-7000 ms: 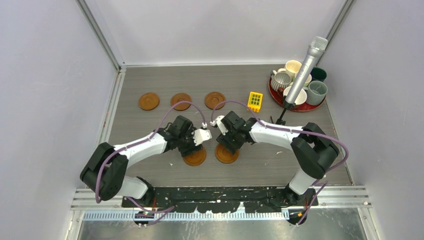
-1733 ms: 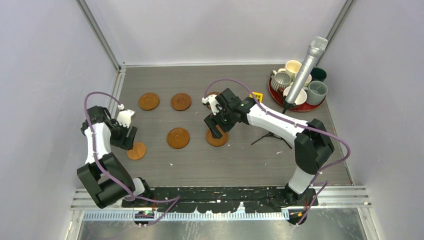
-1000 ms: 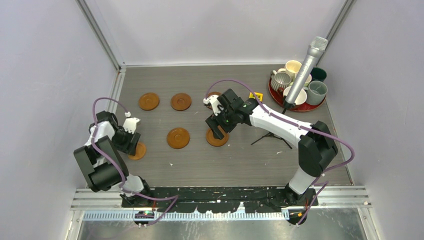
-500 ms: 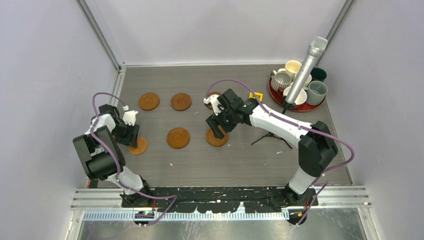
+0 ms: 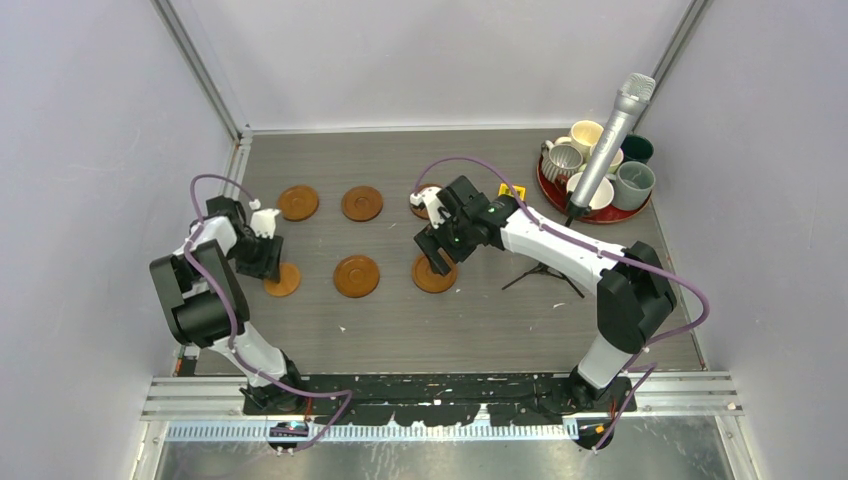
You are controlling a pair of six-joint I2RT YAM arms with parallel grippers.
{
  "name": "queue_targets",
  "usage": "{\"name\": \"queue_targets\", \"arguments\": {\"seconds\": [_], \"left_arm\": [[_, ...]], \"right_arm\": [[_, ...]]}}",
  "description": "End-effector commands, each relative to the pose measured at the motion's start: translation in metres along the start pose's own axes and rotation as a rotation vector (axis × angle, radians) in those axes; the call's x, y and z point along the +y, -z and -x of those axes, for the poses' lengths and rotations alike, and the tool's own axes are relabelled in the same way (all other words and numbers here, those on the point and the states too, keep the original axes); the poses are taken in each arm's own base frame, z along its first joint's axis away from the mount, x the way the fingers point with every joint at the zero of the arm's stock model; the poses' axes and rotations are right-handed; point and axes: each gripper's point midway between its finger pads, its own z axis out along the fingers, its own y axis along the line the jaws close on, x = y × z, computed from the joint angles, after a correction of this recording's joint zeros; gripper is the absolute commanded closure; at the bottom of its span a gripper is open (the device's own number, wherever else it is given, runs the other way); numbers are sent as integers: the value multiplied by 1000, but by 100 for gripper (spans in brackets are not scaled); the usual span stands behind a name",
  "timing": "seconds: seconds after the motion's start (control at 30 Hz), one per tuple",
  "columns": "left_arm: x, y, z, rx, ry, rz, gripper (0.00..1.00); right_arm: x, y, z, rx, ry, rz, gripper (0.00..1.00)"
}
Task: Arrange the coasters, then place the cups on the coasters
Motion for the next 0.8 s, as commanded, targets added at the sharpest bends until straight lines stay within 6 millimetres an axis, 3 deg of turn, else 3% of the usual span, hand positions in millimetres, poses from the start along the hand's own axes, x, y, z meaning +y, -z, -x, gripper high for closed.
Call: {"name": "queue_targets", "arguments": {"seconds": [0.0,0.43,0.77], "left_arm": [[4,-2,22,-55,14,6,54],[-5,2,31,-62,10,-10,51],[-14,48,52,-140,-20,-20,31]], "right_arm": [[-4,12,19,-68,8,-17,20],[-2,13,19,-71,17,-5,20],[0,27,17,-45,98,15,20]]}}
